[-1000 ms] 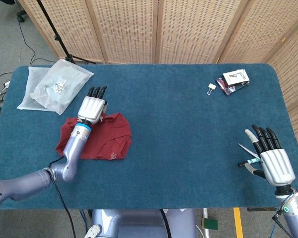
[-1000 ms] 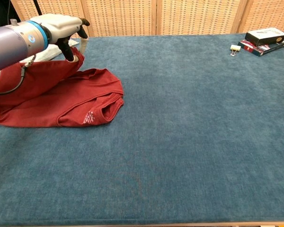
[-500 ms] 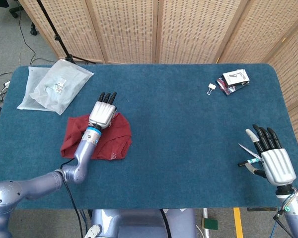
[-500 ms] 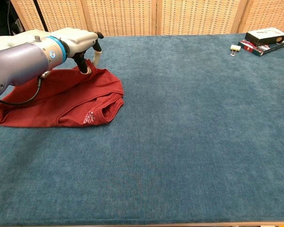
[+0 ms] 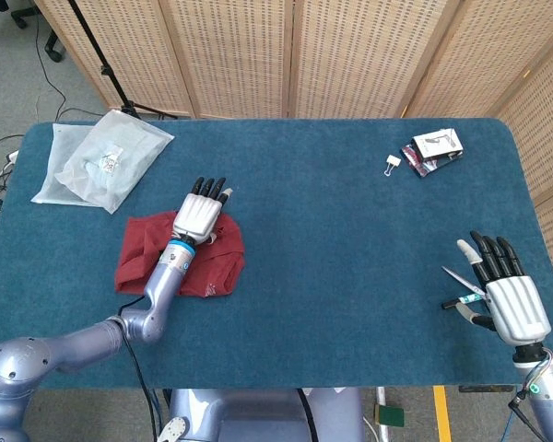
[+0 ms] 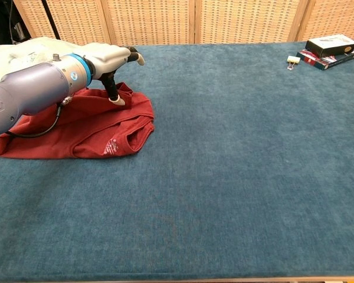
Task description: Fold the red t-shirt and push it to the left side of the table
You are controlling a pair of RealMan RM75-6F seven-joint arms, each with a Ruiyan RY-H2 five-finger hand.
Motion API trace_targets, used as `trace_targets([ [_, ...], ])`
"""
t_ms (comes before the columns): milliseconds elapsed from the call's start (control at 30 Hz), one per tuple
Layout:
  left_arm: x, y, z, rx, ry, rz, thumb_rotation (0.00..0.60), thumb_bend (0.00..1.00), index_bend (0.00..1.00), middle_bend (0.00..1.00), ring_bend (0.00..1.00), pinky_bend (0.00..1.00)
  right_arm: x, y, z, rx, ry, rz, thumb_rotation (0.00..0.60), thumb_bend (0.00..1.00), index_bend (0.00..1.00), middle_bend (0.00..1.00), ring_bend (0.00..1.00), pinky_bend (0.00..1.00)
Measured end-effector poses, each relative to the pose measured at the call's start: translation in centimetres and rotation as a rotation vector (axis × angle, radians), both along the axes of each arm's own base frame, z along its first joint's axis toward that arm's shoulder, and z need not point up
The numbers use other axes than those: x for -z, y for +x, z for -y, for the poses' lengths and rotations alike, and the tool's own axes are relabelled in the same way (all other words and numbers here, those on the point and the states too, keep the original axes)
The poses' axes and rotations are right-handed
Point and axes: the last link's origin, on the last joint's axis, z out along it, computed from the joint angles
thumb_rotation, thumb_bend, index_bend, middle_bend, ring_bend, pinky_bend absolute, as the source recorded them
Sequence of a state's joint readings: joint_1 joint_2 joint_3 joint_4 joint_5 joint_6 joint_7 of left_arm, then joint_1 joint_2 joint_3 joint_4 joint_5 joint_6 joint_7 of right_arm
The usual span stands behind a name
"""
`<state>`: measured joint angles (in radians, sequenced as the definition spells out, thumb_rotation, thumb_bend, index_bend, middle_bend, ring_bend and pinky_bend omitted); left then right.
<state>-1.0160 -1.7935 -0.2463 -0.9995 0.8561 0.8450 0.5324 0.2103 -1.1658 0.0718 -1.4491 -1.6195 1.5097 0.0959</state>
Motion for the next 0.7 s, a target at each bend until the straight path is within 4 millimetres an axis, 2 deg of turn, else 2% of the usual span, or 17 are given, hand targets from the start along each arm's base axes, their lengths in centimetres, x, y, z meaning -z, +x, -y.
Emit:
trace_targets([
  [133,-0.5,0.2,0.1,0.009,0.002,0.044,0.6,0.03,0.0,0.0,0.0,0.0,0.0,0.0,0.0,-0.002,0.0,0.0,0.6,0.0,0.0,0.0,0.0,0.0],
  [333,-2.6,0.8,0.4,0.04,0.006,0.134,0.6,0.02,0.0,0.0,0.0,0.0,0.0,0.1,-0.1,-0.005,0.0,-0.003,0.6,0.0,0.0,0.0,0.0,0.0],
  [533,-5.9,1.1,0.8,0.072,0.016,0.213,0.6,0.02,0.0,0.0,0.0,0.0,0.1,0.2,-0.3,-0.01,0.0,-0.006,0.6,0.0,0.0,0.0,0.0,0.0],
  [700,-9.5,0.3,1.4,0.107,0.017,0.271,0.6,0.03,0.0,0.0,0.0,0.0,0.2,0.3,-0.4,-0.015,0.001,-0.009,0.6,0.0,0.0,0.0,0.0,0.0],
])
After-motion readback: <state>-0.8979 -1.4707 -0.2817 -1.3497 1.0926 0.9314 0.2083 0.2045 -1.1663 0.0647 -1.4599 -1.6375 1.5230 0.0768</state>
